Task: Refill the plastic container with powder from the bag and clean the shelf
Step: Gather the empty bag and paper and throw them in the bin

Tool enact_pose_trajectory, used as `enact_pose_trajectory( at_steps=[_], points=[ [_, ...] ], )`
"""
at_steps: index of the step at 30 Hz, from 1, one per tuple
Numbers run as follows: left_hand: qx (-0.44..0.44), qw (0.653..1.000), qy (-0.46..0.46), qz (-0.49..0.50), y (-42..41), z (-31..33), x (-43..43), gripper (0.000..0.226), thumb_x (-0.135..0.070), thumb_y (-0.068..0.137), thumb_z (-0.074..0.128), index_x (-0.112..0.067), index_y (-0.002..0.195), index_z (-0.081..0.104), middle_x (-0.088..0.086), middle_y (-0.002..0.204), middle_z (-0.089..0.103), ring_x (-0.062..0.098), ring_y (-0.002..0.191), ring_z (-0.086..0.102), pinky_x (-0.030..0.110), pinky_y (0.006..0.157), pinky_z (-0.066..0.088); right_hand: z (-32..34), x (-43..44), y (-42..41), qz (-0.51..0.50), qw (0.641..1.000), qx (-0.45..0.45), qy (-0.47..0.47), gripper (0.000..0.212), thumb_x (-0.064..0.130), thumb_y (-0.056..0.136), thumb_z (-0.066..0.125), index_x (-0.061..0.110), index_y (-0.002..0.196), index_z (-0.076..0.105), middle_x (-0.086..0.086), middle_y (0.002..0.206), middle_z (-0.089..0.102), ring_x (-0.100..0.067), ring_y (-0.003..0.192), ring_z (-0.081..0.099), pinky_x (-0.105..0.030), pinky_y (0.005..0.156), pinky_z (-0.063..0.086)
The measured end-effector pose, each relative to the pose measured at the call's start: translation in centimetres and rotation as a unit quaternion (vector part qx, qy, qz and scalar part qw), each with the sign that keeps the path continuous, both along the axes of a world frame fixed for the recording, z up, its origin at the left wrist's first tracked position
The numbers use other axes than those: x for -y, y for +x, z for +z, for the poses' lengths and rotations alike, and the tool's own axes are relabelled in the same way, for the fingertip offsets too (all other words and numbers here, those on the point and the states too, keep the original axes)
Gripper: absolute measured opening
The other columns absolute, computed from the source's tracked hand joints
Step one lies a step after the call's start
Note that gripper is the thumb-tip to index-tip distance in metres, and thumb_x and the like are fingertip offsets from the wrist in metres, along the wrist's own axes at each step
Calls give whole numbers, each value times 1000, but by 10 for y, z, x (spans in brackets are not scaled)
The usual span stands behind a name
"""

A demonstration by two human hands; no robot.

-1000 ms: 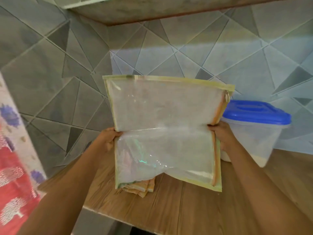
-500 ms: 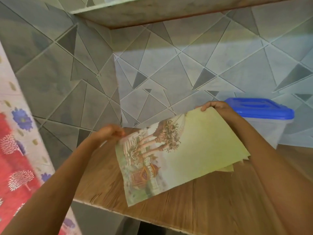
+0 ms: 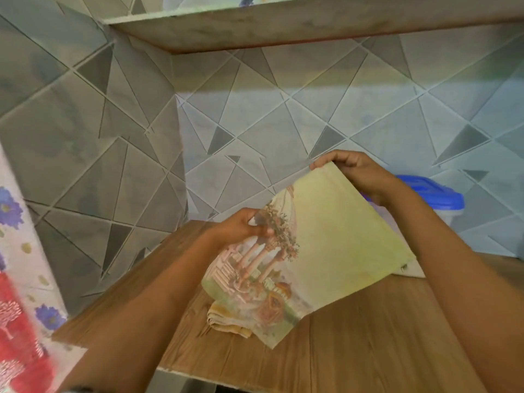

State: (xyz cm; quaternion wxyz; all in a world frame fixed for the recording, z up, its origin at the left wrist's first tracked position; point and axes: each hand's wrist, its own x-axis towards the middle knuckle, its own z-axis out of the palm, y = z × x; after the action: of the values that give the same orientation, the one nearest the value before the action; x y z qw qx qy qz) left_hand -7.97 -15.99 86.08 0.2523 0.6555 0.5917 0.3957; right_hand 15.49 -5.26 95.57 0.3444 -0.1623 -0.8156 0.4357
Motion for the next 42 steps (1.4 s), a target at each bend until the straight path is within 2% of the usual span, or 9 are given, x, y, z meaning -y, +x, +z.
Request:
enact_pose_trajectory(
  at_steps=[3, 8, 12, 15, 18, 24, 32, 36, 42],
  points=[
    [36, 998, 36, 25, -3, 2, -2, 15, -6, 86, 62, -8, 72, 61, -11, 63, 66, 1, 64, 62, 11, 71, 47, -24, -19, 36, -15, 992, -69, -107, 28, 30, 86, 60, 30, 115, 57, 4, 118, 63, -17, 109, 57, -34, 97, 40],
    [186, 973, 99, 94, -7, 12, -5, 28, -5, 89, 57, -17, 64, 53, -13, 55, 67, -3, 63, 64, 6, 62, 48, -119, -26, 48, -72, 932, -150, -321, 122, 84, 27, 66, 37, 135, 34, 13, 111, 55, -7, 96, 53, -29, 84, 39],
    [224, 966, 94, 92, 0, 14, -9, 34, -8, 90, 57, -15, 58, 49, -10, 54, 62, 10, 72, 60, 16, 72, 47, -151, -5, 11, -39, 952, -70, -297, 53, 51, 67, 75, 28, 111, 58, 34, 103, 53, 22, 81, 55, -23, 93, 44],
    [232, 966, 77, 80, 2, 9, -10, 30, -8, 90, 57, -15, 62, 49, -11, 56, 63, 8, 71, 61, 21, 76, 46, -140, 6, -6, -28, 944, -135, -300, 103, 64, 15, 85, 24, 105, 56, 15, 108, 60, -3, 103, 56, -22, 102, 38],
    [262, 956, 80, 110, -3, 1, -5, 26, -7, 90, 57, -14, 66, 49, -6, 63, 63, 9, 74, 61, 22, 75, 45, -133, 6, -13, 1, 947, -147, -284, 101, 61, 16, 87, 27, 107, 57, 15, 101, 67, 2, 92, 65, -17, 82, 51],
    [229, 967, 59, 89, -16, -7, 7, 33, -8, 93, 53, -12, 61, 44, -8, 58, 58, 7, 70, 60, 23, 78, 44, -130, 15, -23, 2, 912, -138, -386, 6, 17, 89, 55, 15, 91, 60, 7, 70, 74, -2, 58, 70, -14, 47, 52],
    [237, 964, 40, 116, -17, -8, 11, 18, -2, 93, 50, -10, 77, 54, 1, 77, 62, 1, 72, 66, 22, 74, 48, -139, 1, -33, -49, 902, -147, -403, 9, 9, 88, 58, 13, 93, 64, -2, 83, 76, -16, 73, 71, -30, 73, 57],
    [197, 970, 7, 143, -28, -9, 9, 45, -2, 94, 47, -20, 135, 41, 6, 92, 61, 22, 88, 58, 34, 79, 45, -139, -5, -30, -99, 947, -94, -290, 24, 4, 89, 57, 7, 113, 60, -5, 115, 61, -17, 95, 61, -16, 81, 52],
    [150, 981, -51, 116, -39, -14, 11, 26, -1, 95, 46, -18, 113, 55, -9, 66, 65, 11, 47, 37, 23, 46, 35, -135, -25, -20, -111, 965, -81, -223, 34, -10, 87, 53, -6, 121, 54, 6, 90, 71, 9, 72, 66, -19, 84, 51]
  ],
)
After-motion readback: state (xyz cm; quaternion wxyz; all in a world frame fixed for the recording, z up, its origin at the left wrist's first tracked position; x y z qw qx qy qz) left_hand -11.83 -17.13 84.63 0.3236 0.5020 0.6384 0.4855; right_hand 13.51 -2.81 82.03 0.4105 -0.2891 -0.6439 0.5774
